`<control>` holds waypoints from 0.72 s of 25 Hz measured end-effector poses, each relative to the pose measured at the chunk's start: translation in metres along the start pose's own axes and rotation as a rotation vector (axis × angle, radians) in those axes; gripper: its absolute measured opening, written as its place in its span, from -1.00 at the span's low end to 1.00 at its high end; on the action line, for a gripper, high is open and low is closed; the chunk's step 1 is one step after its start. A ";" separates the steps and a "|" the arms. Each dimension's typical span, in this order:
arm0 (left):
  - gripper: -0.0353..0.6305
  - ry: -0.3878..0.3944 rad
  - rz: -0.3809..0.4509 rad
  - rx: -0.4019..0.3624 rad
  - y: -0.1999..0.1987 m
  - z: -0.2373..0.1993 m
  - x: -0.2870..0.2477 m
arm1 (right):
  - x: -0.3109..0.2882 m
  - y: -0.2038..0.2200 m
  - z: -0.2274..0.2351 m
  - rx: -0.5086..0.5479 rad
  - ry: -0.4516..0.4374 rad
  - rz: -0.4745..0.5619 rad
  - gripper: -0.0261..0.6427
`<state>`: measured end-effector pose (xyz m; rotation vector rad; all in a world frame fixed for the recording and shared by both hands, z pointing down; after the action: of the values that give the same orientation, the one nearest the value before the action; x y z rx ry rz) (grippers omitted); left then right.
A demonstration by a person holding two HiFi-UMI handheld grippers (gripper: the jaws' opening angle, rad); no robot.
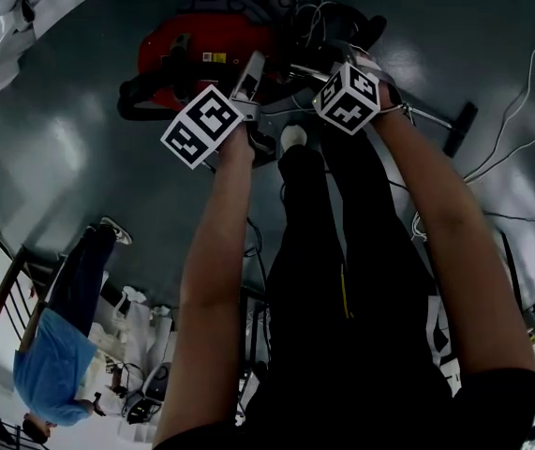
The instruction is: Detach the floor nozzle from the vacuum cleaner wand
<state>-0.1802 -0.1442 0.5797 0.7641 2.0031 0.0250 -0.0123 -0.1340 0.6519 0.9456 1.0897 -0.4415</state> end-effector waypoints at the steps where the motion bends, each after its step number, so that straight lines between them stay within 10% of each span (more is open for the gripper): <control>1: 0.26 -0.013 0.009 -0.001 0.002 -0.001 0.002 | 0.004 0.001 0.000 -0.018 0.021 0.031 0.01; 9: -0.01 0.107 -0.058 0.041 0.026 -0.002 0.019 | 0.034 0.029 -0.001 -0.177 0.092 0.093 -0.17; 14: -0.86 0.188 -0.035 -0.146 0.031 0.010 0.040 | 0.058 0.051 -0.021 -0.268 0.144 0.144 -0.80; 18: -0.86 0.214 -0.044 -0.284 0.043 0.013 0.062 | 0.075 0.056 -0.050 -0.372 0.135 0.190 -0.93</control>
<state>-0.1695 -0.0808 0.5385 0.5529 2.1569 0.3718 0.0328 -0.0515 0.6016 0.7452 1.1427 -0.0154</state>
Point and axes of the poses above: the fingertips, and each gripper's own axes: x backward along the fingers, z to its right, y out of its underside, the point moved 6 cm from there along x, backward along the fingers, and after that the axes turned 5 degrees about -x, right-handed, at the moved point
